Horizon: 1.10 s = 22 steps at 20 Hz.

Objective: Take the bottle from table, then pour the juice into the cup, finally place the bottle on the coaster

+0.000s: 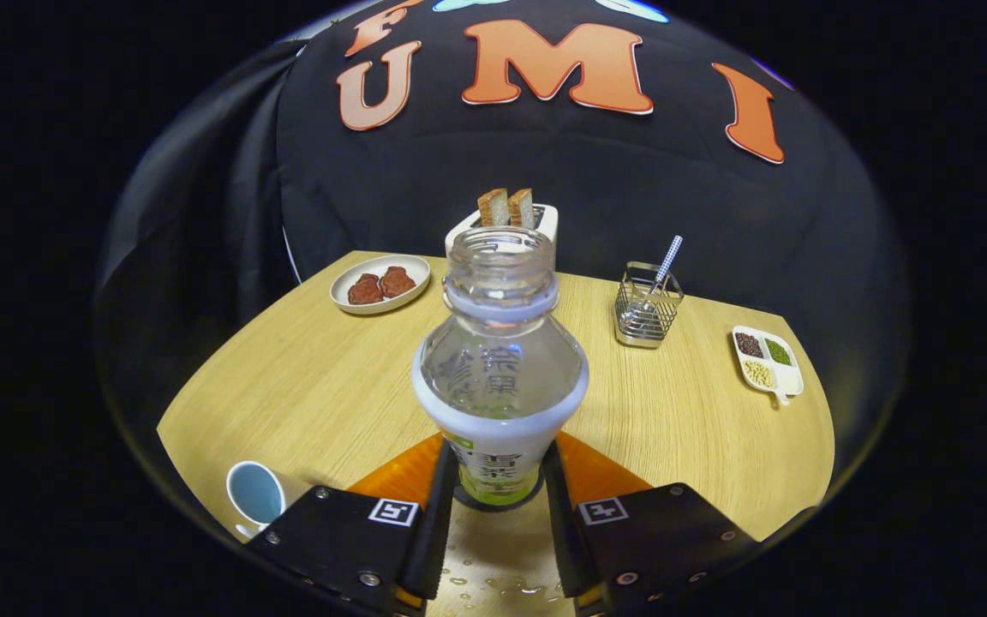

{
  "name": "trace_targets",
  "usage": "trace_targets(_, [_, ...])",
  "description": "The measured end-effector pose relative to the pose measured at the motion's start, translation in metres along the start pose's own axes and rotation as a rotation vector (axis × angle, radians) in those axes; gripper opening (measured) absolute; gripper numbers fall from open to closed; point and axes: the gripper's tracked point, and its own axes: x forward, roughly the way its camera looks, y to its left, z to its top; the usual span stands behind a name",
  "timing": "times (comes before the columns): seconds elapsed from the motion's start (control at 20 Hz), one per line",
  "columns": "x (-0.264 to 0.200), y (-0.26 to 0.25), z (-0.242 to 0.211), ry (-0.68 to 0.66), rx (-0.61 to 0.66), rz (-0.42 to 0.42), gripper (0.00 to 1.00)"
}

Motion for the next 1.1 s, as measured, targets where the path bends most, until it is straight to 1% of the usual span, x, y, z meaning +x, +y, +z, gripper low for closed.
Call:
trace_targets(0.1, [0.009, 0.004, -0.003, 0.009, 0.003, 0.018, 0.53])
trace_targets(0.35, [0.019, 0.003, -0.007, 0.023, 0.000, 0.013, 0.54])
trace_targets(0.45, [0.019, 0.003, -0.006, 0.023, -0.003, 0.010, 0.56])
trace_targets(0.6, [0.020, 0.000, -0.012, 0.042, -0.014, 0.004, 0.64])
trace_targets(0.65, [0.019, -0.001, -0.014, 0.048, -0.016, -0.001, 0.64])
trace_targets(0.7, [0.018, -0.003, -0.014, 0.049, -0.019, -0.009, 0.69])
trace_targets(0.75, [0.017, -0.004, -0.015, 0.052, -0.016, -0.011, 0.72])
trace_targets(0.8, [0.016, -0.002, -0.015, 0.051, -0.008, -0.006, 0.80])
trace_targets(0.85, [0.013, 0.001, -0.011, 0.046, -0.003, -0.004, 0.85])
trace_targets(0.9, [0.010, 0.000, -0.009, 0.039, -0.002, -0.009, 0.96])
trace_targets(0.95, [0.006, -0.001, -0.006, 0.030, -0.001, -0.015, 0.98])
trace_targets(1.1, [-0.014, -0.002, 0.003, 0.012, 0.014, -0.018, 0.97])
